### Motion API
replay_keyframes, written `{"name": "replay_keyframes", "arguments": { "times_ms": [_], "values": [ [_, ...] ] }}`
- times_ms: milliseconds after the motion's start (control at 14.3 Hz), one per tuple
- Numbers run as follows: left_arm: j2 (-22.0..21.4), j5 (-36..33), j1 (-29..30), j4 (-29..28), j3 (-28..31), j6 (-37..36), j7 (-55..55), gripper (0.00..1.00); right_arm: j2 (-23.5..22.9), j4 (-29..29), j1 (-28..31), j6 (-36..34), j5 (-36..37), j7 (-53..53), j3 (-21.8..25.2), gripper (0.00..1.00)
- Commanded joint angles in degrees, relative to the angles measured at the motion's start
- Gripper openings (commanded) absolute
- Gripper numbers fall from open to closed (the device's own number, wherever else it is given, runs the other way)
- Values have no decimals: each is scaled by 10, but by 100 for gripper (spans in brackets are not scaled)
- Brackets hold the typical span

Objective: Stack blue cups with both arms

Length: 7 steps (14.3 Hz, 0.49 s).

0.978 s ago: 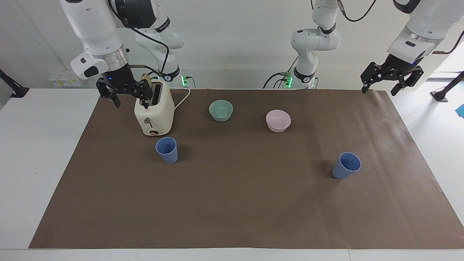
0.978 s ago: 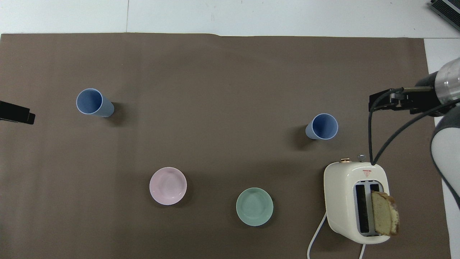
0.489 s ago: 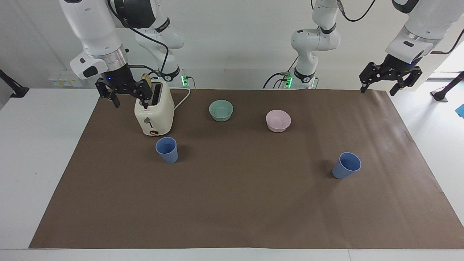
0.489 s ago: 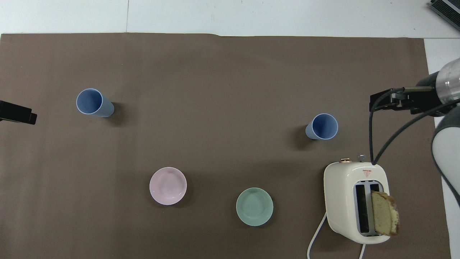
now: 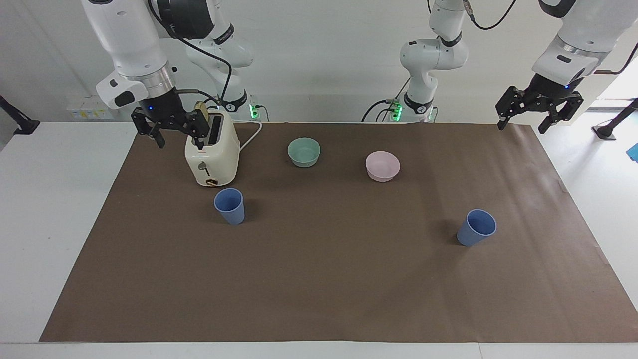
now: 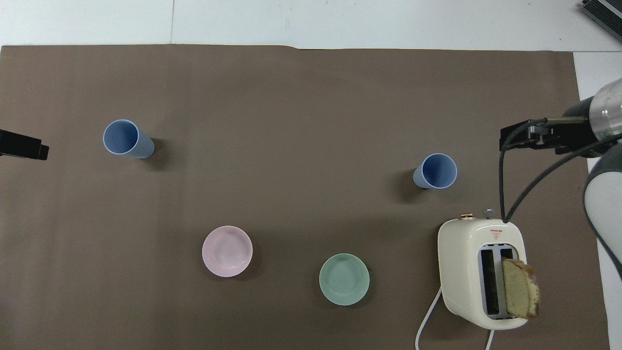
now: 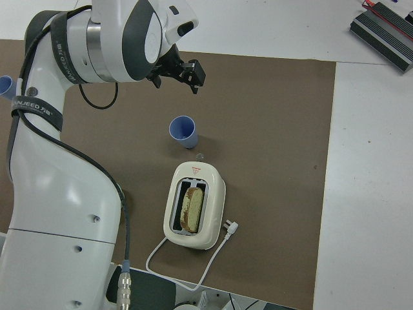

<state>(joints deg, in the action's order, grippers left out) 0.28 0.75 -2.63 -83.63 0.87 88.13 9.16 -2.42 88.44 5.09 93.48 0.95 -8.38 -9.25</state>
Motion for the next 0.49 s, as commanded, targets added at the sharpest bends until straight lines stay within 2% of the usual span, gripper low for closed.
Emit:
{"name": "replay_keyframes", "arguments": {
  "times_ms": [0, 419],
  "values": [
    [-5, 6, 2, -14, 2, 29, 8, 100, 15, 18, 8, 7, -3, 14, -3, 100],
    [12, 7, 1, -36, 2, 70, 8, 100, 15, 18, 9, 7, -3, 14, -2, 100]
  ]
}}
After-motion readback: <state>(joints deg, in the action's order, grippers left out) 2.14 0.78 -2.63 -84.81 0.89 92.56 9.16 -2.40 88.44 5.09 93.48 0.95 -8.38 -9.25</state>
